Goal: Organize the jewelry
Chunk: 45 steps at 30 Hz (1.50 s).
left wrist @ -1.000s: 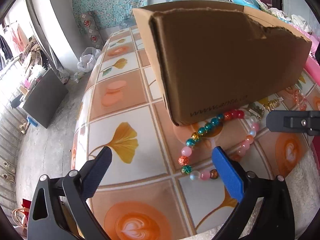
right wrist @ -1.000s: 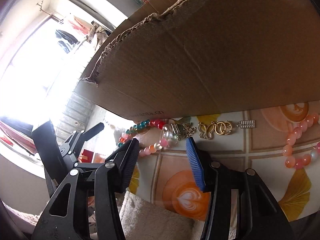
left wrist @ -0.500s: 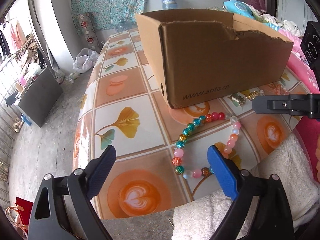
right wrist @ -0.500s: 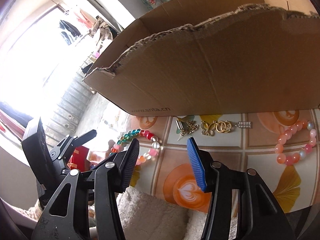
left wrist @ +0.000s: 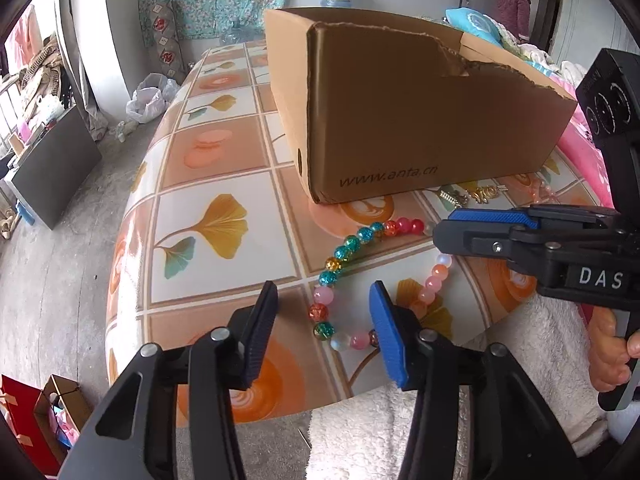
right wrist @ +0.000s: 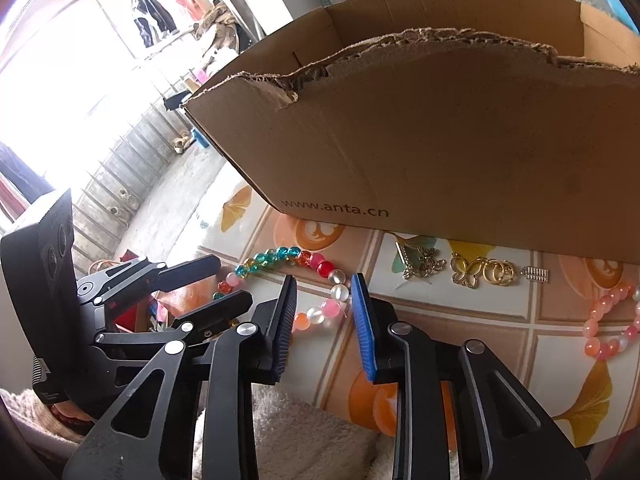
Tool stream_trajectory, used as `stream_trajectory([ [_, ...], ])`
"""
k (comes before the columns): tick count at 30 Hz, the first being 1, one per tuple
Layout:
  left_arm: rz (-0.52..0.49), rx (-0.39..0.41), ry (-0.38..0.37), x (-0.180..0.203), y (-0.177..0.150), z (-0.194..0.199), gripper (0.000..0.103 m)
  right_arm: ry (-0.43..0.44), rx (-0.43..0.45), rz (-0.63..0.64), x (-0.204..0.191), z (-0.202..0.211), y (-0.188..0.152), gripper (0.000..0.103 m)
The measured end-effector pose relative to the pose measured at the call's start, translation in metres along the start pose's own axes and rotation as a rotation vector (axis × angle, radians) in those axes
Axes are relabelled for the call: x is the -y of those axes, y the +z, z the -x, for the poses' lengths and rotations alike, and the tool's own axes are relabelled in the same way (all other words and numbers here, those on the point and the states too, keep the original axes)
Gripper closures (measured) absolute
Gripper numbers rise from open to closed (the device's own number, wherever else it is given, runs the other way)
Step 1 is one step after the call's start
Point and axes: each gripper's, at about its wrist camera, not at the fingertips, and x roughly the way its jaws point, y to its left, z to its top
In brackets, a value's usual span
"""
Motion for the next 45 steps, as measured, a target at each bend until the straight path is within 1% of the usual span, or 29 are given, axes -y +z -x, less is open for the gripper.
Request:
stream_trajectory([
  [2,0.001,0.003,-0.009,0.001,0.001,0.000,0.066,-0.006,-0.009,0.001,-0.005,-0.003,0.003,0.087],
  [4,0.002,0.001,-0.025,0.004,0.003,-0.002,0.071,-0.009,-0.019,0.004,-0.004,-0.006,0.003,0.092],
  [13,0.014,-0.014,-0.053,0.017,0.013,-0.008,0.080,-0.012,-0.017,-0.005,-0.003,0.006,-0.004,0.093],
  [22,0.007,-0.028,-0.025,0.022,0.016,-0.011,0.080,-0.018,-0.019,-0.012,0.004,0.007,-0.006,0.093],
  [25,0.003,-0.027,-0.019,0.022,0.016,-0.011,0.080,-0.017,-0.029,-0.011,0.002,0.003,-0.005,0.091],
  [31,-0.003,-0.026,-0.010,0.026,0.016,-0.013,0.080,-0.021,-0.034,-0.018,-0.001,-0.001,-0.002,0.089],
  [33,-0.001,-0.026,-0.011,0.026,0.016,-0.013,0.080,-0.020,-0.034,-0.019,-0.001,-0.002,-0.001,0.086],
  [35,-0.002,-0.026,-0.010,0.026,0.016,-0.013,0.080,-0.024,-0.034,-0.014,-0.003,-0.002,-0.001,0.083],
  [45,-0.004,-0.026,-0.008,0.027,0.017,-0.013,0.080,-0.064,-0.027,0.038,-0.012,-0.006,-0.002,0.082],
])
